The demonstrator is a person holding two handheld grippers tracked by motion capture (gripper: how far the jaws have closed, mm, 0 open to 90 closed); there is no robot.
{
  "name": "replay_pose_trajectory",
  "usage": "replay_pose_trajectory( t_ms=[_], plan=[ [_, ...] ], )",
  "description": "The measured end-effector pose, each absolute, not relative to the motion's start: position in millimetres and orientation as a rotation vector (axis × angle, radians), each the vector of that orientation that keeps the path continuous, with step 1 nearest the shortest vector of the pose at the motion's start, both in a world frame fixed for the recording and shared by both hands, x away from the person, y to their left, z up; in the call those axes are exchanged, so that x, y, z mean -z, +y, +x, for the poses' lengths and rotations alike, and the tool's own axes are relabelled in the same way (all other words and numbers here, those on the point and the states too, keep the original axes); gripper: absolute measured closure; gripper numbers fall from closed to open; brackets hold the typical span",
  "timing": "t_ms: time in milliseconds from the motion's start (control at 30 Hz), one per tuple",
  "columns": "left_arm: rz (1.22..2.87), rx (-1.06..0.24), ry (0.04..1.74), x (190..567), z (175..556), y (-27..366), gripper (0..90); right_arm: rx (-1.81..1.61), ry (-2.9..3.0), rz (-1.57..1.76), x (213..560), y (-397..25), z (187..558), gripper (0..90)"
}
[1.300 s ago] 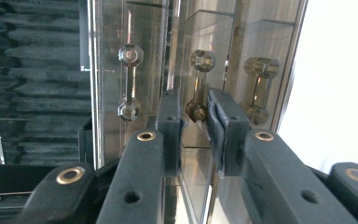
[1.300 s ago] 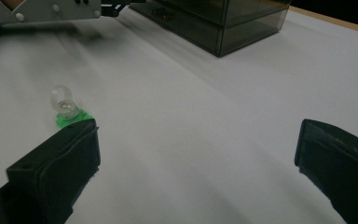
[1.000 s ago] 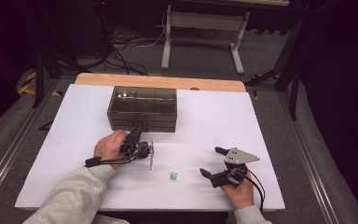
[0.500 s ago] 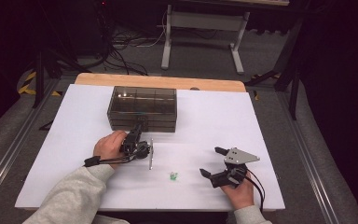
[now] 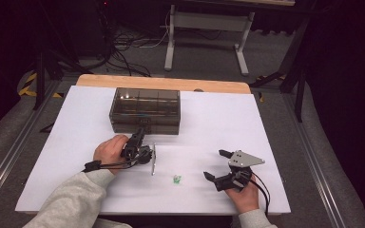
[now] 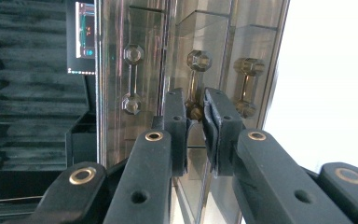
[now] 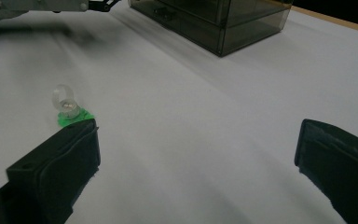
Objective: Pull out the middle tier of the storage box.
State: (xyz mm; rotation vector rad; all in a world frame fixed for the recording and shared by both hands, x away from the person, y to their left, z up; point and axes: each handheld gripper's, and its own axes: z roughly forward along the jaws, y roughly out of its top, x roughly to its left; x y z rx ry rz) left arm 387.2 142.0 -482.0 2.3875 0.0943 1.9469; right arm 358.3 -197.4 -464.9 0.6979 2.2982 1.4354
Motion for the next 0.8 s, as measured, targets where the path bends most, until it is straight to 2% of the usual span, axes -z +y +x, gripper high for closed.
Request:
replay_pose_trajectory(
  t_ms=[800],
  plan=[
    [2.406,-1.882,0.097,479.5,368.1,144.5,79.6,-1.434,2.299,0.701,465.1,-197.2,358.4,0.5]
  ],
)
